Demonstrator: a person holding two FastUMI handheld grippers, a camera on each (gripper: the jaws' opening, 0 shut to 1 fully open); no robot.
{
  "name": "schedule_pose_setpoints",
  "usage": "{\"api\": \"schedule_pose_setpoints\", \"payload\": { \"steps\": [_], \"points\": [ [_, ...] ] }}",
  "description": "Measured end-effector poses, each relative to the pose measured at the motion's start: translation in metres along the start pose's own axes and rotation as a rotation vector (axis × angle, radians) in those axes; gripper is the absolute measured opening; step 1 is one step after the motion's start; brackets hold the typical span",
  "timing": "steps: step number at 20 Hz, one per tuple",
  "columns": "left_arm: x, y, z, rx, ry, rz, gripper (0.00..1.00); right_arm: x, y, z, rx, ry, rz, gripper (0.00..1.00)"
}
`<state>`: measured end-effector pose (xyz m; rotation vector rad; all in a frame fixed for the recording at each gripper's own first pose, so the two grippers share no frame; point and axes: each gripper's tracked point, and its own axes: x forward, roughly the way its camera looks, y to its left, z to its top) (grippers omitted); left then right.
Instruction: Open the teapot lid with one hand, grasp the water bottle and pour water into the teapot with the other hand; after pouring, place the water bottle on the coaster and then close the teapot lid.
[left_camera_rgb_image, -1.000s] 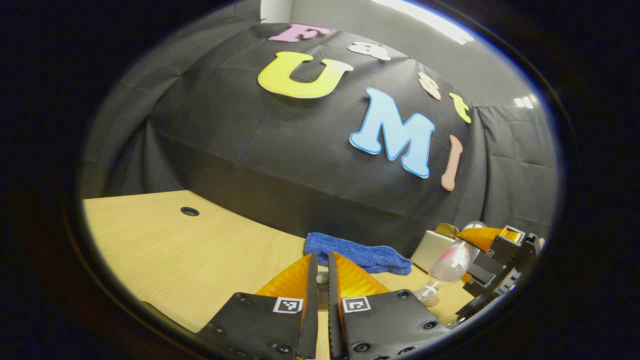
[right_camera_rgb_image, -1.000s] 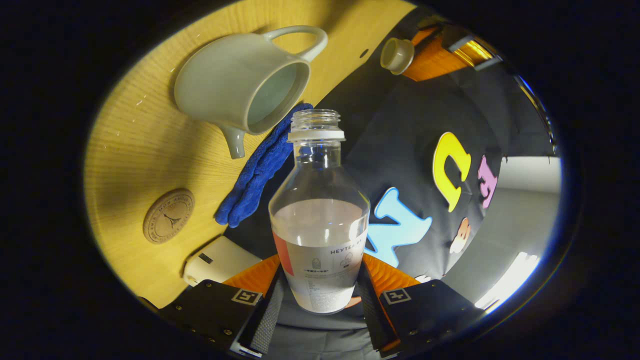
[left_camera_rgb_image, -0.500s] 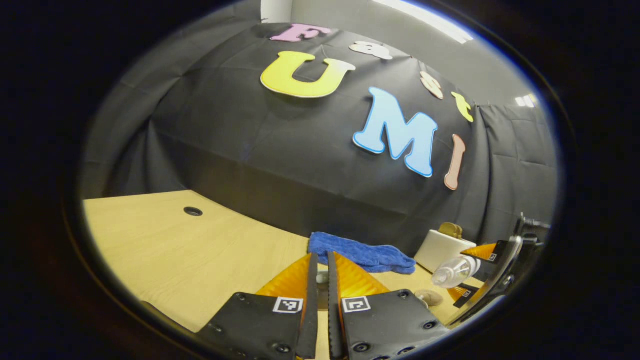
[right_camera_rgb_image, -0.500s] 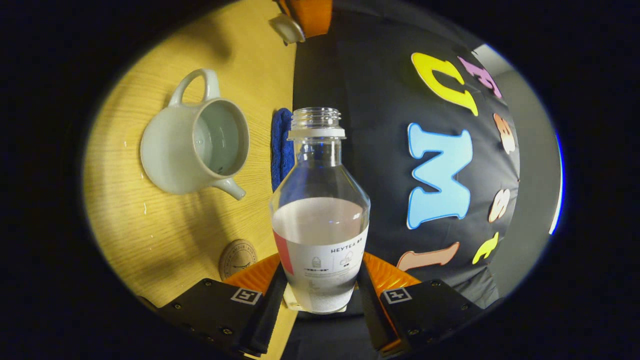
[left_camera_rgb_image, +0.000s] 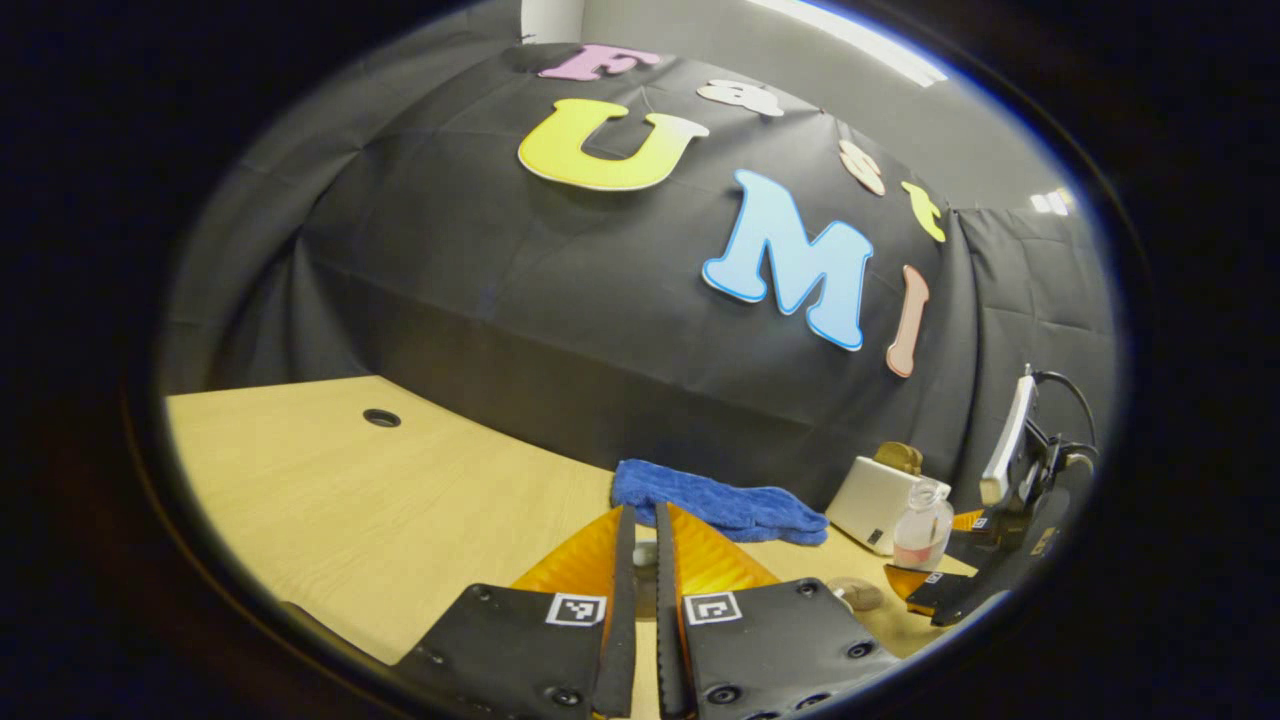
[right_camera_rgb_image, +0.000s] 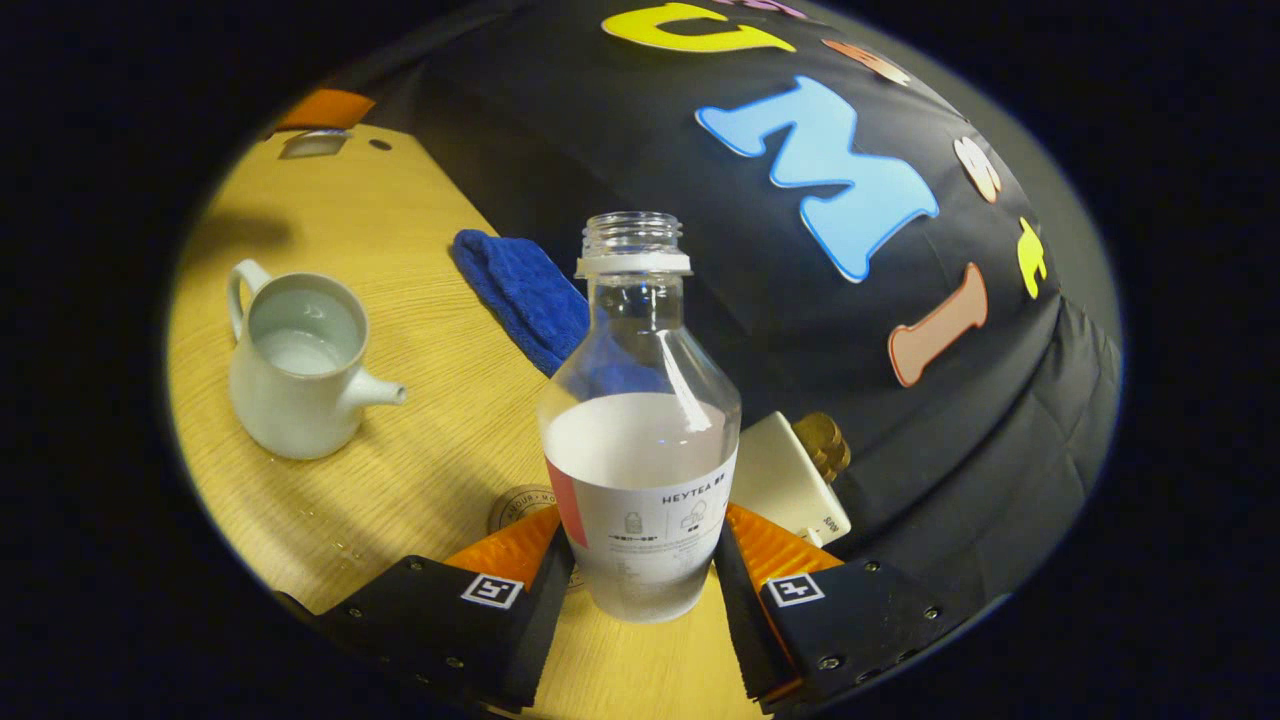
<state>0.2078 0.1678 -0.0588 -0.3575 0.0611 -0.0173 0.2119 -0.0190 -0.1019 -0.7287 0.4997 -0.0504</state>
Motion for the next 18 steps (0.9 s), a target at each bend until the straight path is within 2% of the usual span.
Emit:
{"api": "schedule_pose_setpoints", "payload": {
  "steps": [1,6,12,14,15,16,18],
  "points": [
    [0.001,0.000,-0.001,0.000,0.004,-0.001,0.18,0.004,-0.001,-0.001,0.053,0.002,0.010,0.73],
    [0.001,-0.007,-0.005,-0.006,0.012,-0.012,0.18,0.017,-0.008,-0.006,0.303,-0.013,0.051,0.74],
    [0.003,-0.008,-0.008,0.001,0.020,-0.014,0.18,0.029,0.002,0.003,0.703,-0.057,0.236,0.74],
    [0.003,-0.010,-0.009,0.000,0.021,-0.016,0.18,0.033,-0.002,0.003,0.765,-0.067,0.234,0.74],
    [0.002,-0.010,-0.009,0.001,0.020,-0.016,0.15,0.032,-0.004,0.004,0.778,-0.073,0.228,0.74],
    [0.003,-0.011,-0.010,0.004,0.023,-0.018,0.18,0.032,-0.003,0.004,0.783,-0.079,0.227,0.74],
    [0.004,-0.013,-0.012,0.008,0.029,-0.022,0.18,0.034,-0.003,0.004,0.755,-0.082,0.219,0.74]
  ]
}}
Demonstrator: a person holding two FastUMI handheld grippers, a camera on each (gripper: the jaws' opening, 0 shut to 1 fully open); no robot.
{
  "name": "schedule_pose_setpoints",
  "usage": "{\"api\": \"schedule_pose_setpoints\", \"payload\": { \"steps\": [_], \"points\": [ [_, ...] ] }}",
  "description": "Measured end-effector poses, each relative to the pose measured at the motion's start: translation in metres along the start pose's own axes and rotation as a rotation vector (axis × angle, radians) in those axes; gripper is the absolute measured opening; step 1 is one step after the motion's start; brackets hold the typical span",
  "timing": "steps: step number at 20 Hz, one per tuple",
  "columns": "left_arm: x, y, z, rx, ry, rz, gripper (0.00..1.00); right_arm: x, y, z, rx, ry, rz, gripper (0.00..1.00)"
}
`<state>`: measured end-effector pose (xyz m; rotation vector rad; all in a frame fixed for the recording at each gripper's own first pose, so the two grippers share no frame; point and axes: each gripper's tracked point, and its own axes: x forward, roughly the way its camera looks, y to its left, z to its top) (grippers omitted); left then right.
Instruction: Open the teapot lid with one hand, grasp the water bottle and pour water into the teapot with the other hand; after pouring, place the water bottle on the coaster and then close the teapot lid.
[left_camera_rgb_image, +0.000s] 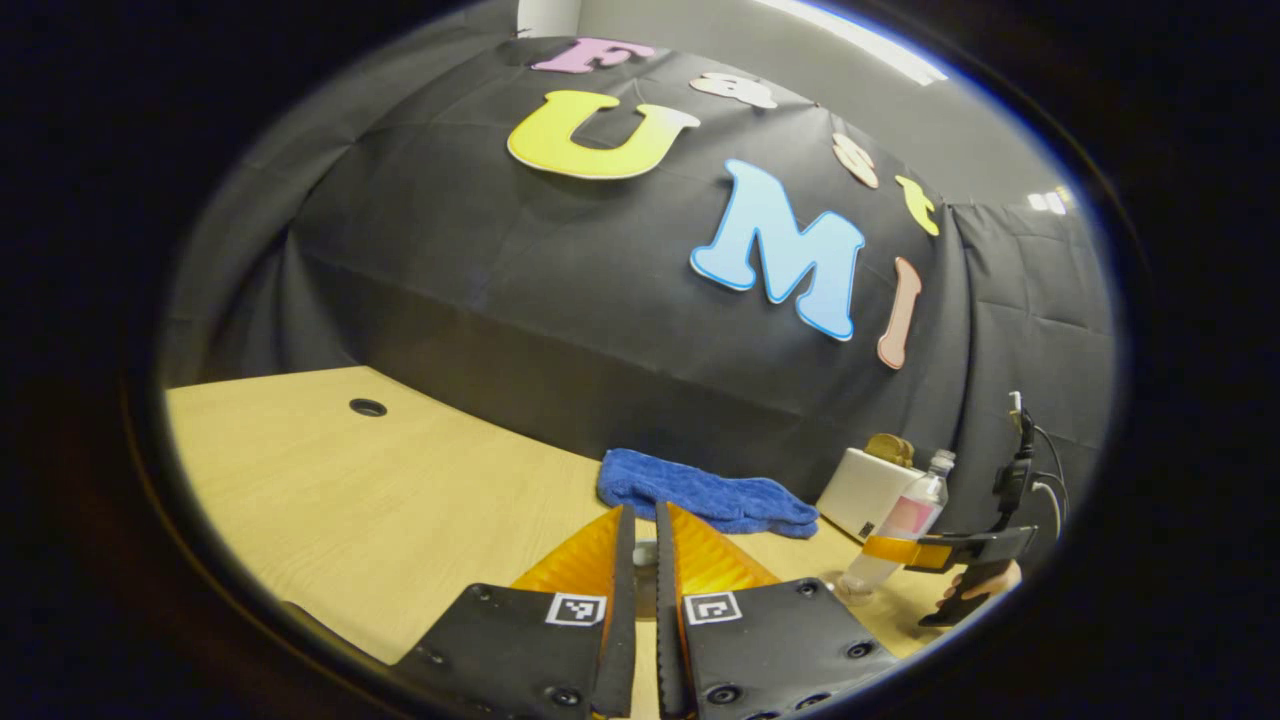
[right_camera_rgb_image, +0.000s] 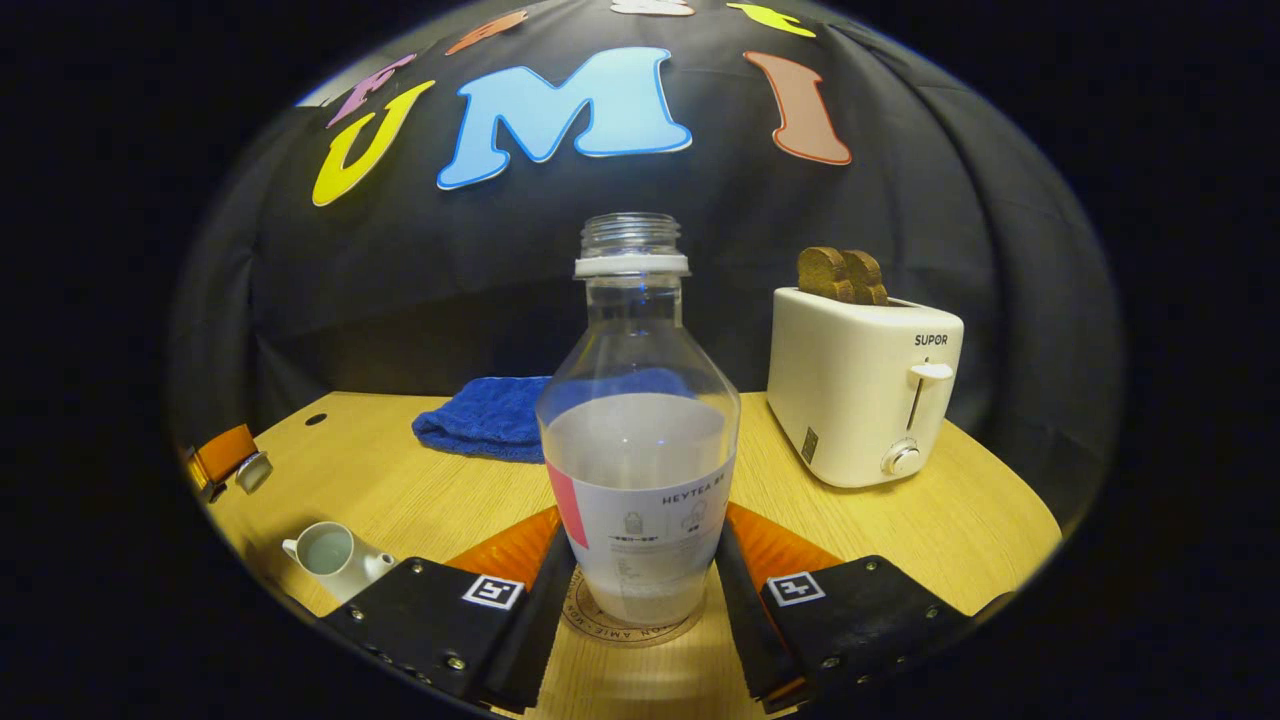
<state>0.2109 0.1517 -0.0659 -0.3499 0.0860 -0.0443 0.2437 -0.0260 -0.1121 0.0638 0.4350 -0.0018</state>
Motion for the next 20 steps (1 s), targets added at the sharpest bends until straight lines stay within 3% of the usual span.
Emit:
{"api": "schedule_pose_setpoints", "payload": {
  "steps": [3,5,10,20],
  "points": [
    [0.001,-0.003,-0.005,0.010,0.012,-0.005,0.15,0.002,0.006,-0.001,-0.037,-0.010,0.017,0.74],
    [0.001,-0.006,-0.005,0.014,0.012,-0.010,0.18,0.002,0.010,-0.001,-0.041,-0.010,0.019,0.73],
    [0.001,-0.010,-0.006,0.018,0.013,-0.020,0.18,0.004,0.013,-0.007,0.014,0.016,0.044,0.74],
    [0.003,-0.014,-0.011,0.039,0.023,-0.027,0.18,0.004,0.015,-0.005,-0.027,0.000,0.027,0.77]
  ]
}}
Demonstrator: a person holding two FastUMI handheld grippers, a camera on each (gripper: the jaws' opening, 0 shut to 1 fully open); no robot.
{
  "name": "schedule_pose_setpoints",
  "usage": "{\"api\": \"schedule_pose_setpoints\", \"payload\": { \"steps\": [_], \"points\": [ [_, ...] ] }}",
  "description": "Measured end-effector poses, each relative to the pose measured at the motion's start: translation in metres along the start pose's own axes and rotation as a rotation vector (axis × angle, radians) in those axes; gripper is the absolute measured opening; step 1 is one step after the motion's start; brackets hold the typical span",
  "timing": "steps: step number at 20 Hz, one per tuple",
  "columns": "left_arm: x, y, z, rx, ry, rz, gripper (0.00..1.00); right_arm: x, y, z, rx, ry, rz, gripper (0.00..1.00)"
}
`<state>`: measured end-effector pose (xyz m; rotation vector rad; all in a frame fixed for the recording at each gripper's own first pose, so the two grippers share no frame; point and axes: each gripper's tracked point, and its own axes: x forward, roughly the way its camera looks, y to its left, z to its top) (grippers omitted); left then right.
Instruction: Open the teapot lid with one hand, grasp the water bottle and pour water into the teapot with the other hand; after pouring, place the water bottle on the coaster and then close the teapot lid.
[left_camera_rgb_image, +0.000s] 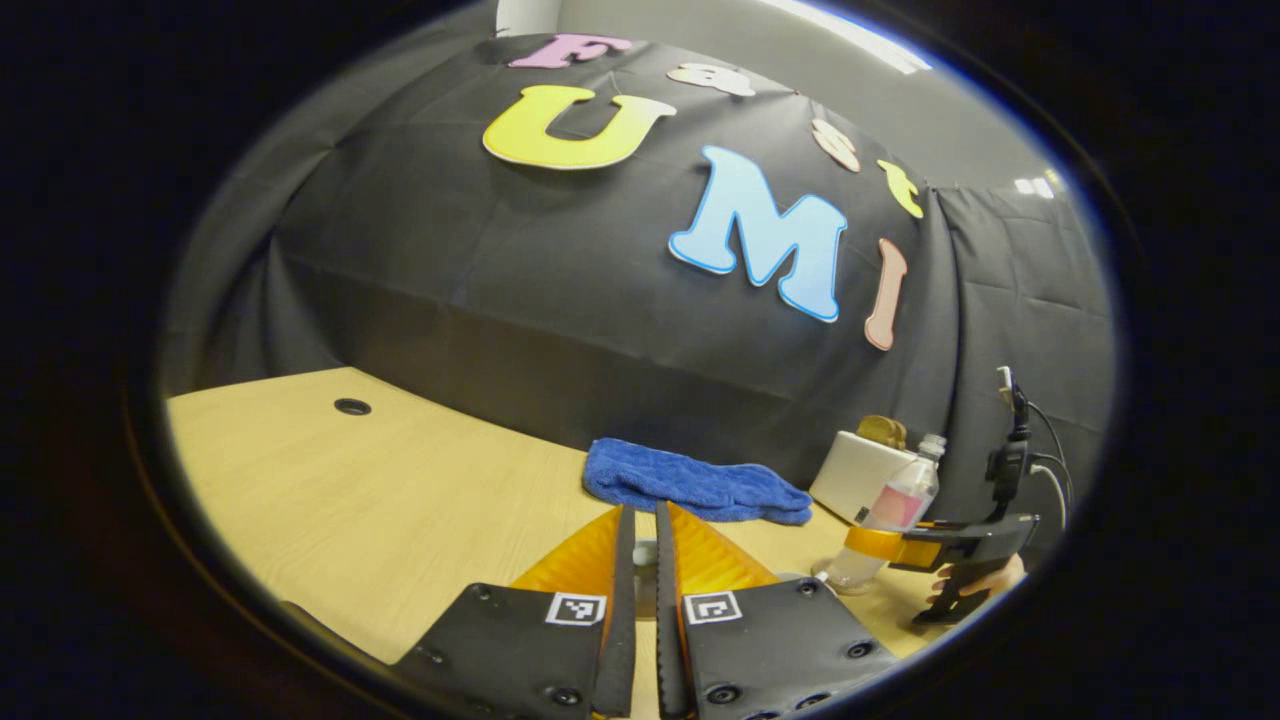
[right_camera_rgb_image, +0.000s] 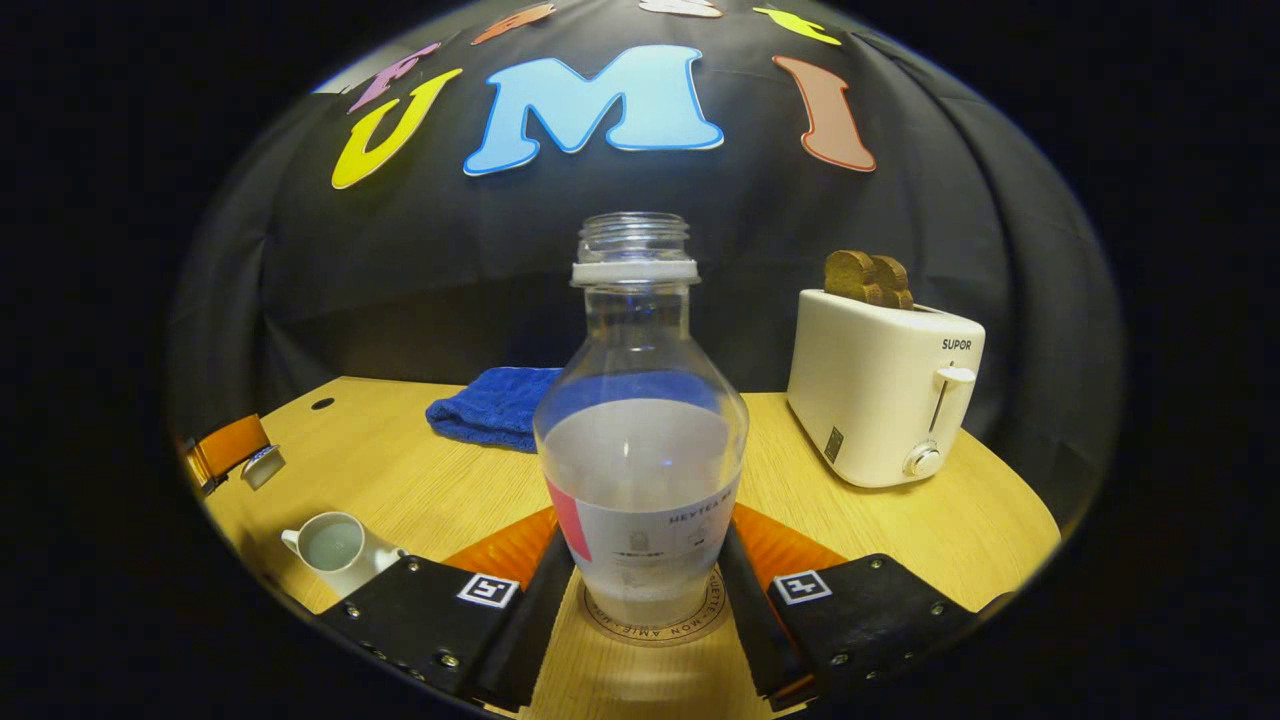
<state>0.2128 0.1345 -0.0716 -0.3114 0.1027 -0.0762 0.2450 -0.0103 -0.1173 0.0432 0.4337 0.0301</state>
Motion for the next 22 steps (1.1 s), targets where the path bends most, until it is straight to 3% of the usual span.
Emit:
{"api": "schedule_pose_setpoints", "payload": {
  "steps": [1,3,7,15,22],
  "points": [
    [0.000,0.000,0.000,0.001,0.000,0.000,0.15,0.000,0.002,0.000,0.000,-0.001,0.002,0.79],
    [-0.001,0.000,-0.001,0.000,0.002,-0.001,0.18,-0.001,0.002,0.002,-0.007,-0.014,-0.008,0.87],
    [0.002,-0.005,-0.005,0.002,0.010,-0.010,0.18,-0.006,0.001,0.019,-0.007,-0.067,-0.031,0.89],
    [0.002,-0.008,-0.004,0.024,0.007,-0.017,0.15,-0.032,-0.004,0.091,0.044,-0.246,-0.051,0.89],
    [-0.001,-0.012,-0.002,0.036,0.004,-0.025,0.18,-0.063,0.004,0.121,0.007,-0.329,-0.044,0.89]
  ]
}}
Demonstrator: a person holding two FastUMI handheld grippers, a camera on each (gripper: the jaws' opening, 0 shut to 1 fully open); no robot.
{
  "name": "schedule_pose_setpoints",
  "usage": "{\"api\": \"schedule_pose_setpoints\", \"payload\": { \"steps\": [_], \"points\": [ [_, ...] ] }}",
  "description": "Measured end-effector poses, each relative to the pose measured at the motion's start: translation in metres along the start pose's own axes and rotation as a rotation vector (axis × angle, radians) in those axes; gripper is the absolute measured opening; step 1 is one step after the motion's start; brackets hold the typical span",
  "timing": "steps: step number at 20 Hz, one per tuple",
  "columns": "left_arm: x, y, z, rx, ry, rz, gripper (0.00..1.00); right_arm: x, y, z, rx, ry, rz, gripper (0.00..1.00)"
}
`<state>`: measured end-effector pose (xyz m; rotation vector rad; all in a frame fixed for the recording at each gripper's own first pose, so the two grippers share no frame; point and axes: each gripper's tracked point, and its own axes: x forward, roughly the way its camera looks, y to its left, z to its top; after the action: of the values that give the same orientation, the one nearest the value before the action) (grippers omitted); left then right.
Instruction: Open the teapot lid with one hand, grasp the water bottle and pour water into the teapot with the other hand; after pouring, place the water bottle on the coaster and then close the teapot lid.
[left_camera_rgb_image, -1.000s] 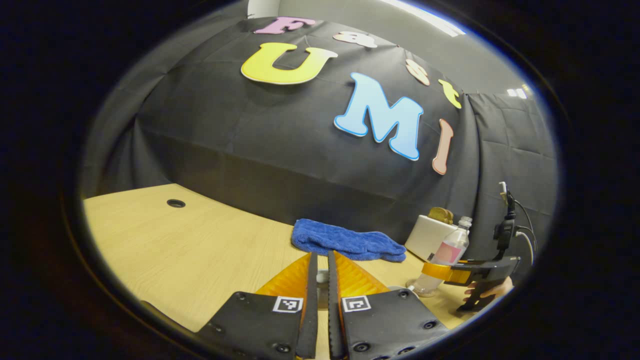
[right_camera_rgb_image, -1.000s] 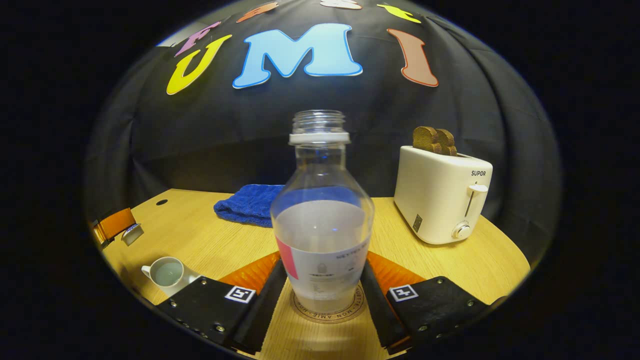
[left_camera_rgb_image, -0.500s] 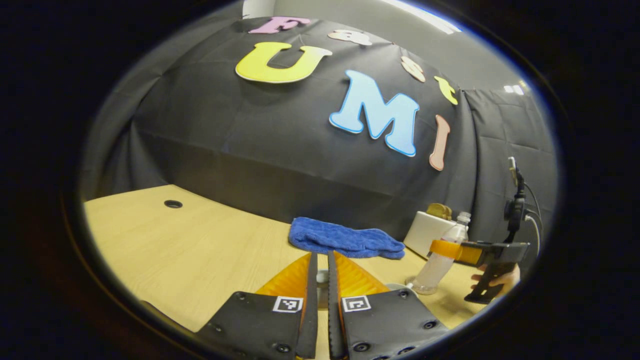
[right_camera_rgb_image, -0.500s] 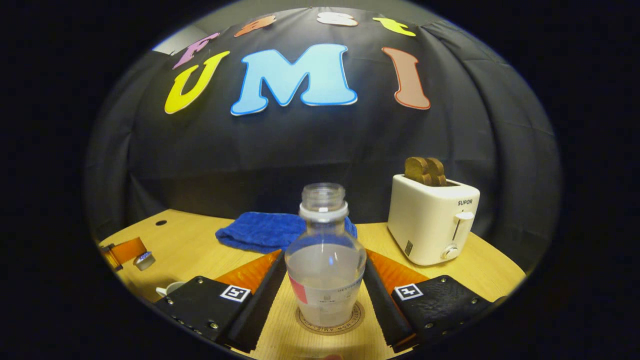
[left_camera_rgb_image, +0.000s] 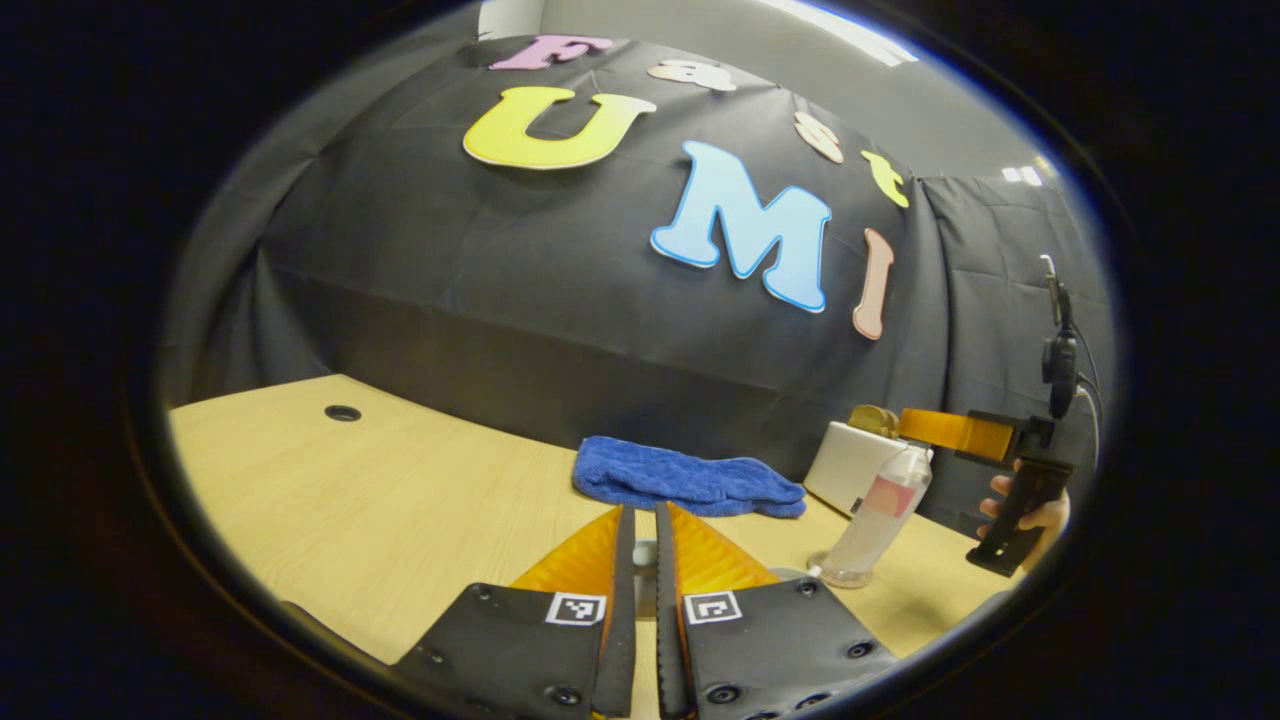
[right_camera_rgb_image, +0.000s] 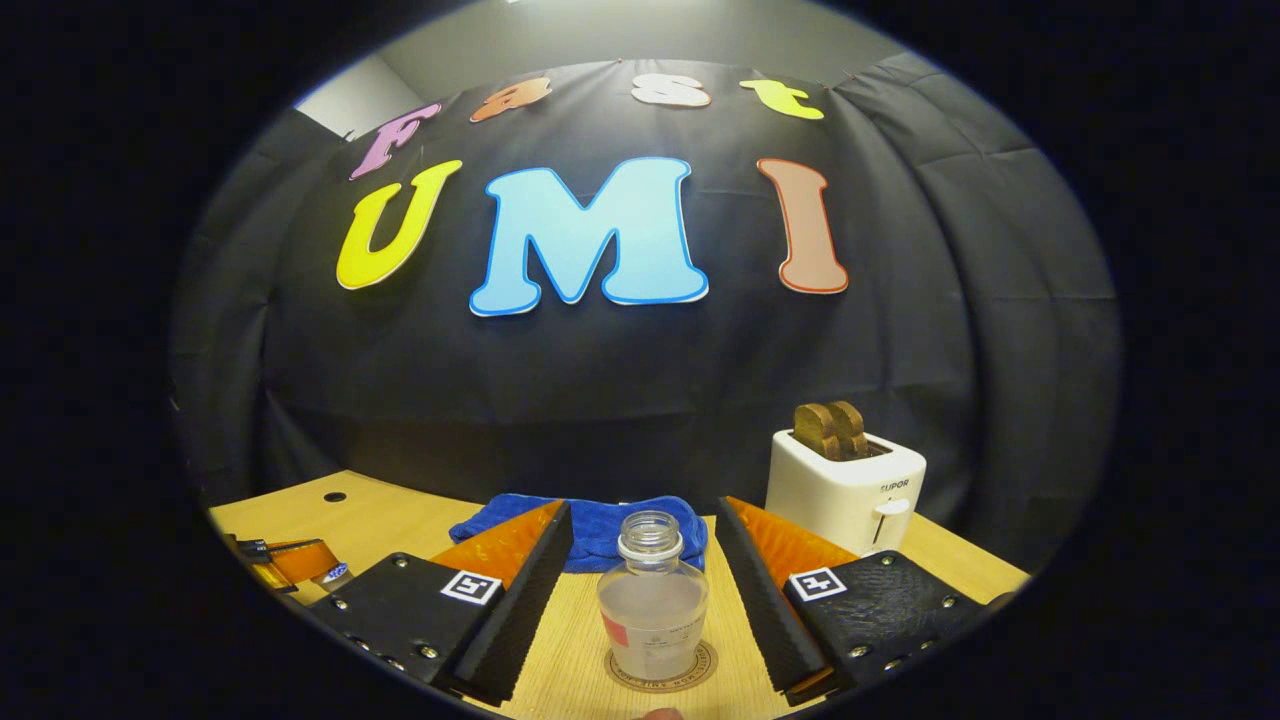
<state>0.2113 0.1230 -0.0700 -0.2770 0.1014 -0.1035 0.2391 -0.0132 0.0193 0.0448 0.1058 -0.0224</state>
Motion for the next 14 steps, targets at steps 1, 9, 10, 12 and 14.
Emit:
{"api": "schedule_pose_setpoints", "payload": {
  "steps": [1,9,10,12,14],
  "points": [
    [-0.001,0.000,0.001,0.001,0.000,-0.002,0.18,-0.005,0.001,0.004,-0.001,-0.006,0.003,0.89],
    [0.000,-0.015,-0.002,0.008,0.003,-0.041,0.18,-0.060,0.000,-0.010,-0.019,0.008,-0.009,0.90],
    [0.000,-0.018,-0.003,0.020,0.004,-0.046,0.15,-0.066,0.000,-0.014,-0.023,0.016,-0.011,0.91],
    [0.000,-0.023,-0.004,0.036,0.004,-0.055,0.18,-0.076,0.002,-0.021,-0.023,0.022,-0.004,0.97],
    [0.000,-0.029,-0.005,0.038,0.005,-0.070,0.15,-0.086,-0.001,-0.028,-0.031,0.018,-0.014,0.97]
  ]
}}
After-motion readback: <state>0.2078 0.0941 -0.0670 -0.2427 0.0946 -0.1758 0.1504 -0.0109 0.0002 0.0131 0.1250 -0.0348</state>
